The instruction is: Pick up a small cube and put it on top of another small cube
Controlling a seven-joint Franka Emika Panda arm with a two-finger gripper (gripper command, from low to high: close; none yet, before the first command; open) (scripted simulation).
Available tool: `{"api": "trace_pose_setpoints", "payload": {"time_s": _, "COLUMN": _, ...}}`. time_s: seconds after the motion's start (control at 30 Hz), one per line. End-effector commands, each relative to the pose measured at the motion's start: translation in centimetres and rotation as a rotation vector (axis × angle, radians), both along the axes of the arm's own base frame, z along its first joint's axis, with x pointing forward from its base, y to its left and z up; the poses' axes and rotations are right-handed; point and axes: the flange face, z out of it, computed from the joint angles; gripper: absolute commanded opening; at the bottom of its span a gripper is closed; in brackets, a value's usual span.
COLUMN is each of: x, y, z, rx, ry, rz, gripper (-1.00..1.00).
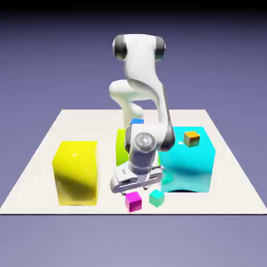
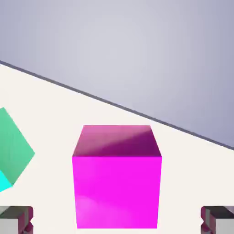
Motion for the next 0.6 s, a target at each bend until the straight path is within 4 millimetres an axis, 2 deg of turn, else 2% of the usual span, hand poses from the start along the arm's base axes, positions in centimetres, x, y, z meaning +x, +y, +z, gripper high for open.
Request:
{"api": "trace_pose_setpoints", "payload": {"time_s": 0.0, "x": -0.5, "y": -0.2, "z": -1.9, "rx": 0.000, "ry": 0.000, "rz": 0.000, "gripper": 0.00}}
{"api": "trace_pose_setpoints", "payload": {"time_s": 0.03, "x": -0.8, "y": -0.3, "z": -2.8, "rx": 0.000, "ry": 0.000, "rz": 0.000, "gripper": 0.00}}
{"api": "trace_pose_setpoints", "payload": {"time_s": 0.07, "x": -0.8, "y": -0.3, "z": -2.8, "rx": 0.000, "ry": 0.000, "rz": 0.000, "gripper": -1.00}}
{"api": "trace_pose_setpoints", "payload": {"time_s": 0.1, "x": -0.8, "y": -0.3, "z": -2.8, "rx": 0.000, "ry": 0.000, "rz": 0.000, "gripper": -1.00}}
{"api": "trace_pose_setpoints", "payload": {"time_s": 0.2, "x": 0.6, "y": 0.2, "z": 2.9, "rx": 0.000, "ry": 0.000, "rz": 0.000, "gripper": -1.00}}
{"api": "trace_pose_setpoints", "payload": {"time_s": 0.23, "x": 0.8, "y": 1.4, "z": 4.8, "rx": 0.008, "ry": 0.001, "rz": 0.007, "gripper": -1.00}}
{"api": "trace_pose_setpoints", "payload": {"time_s": 0.33, "x": 0.1, "y": 7.5, "z": 10.5, "rx": 0.042, "ry": 0.005, "rz": 0.056, "gripper": -1.00}}
{"api": "trace_pose_setpoints", "payload": {"time_s": 0.4, "x": -1.1, "y": 11.3, "z": 14.5, "rx": 0.055, "ry": 0.007, "rz": 0.094, "gripper": -1.00}}
{"api": "trace_pose_setpoints", "payload": {"time_s": 0.47, "x": -2.8, "y": 15.0, "z": 18.4, "rx": 0.059, "ry": 0.009, "rz": 0.134, "gripper": -1.00}}
{"api": "trace_pose_setpoints", "payload": {"time_s": 0.57, "x": -6.4, "y": 20.0, "z": 24.2, "rx": 0.048, "ry": 0.008, "rz": 0.199, "gripper": -1.00}}
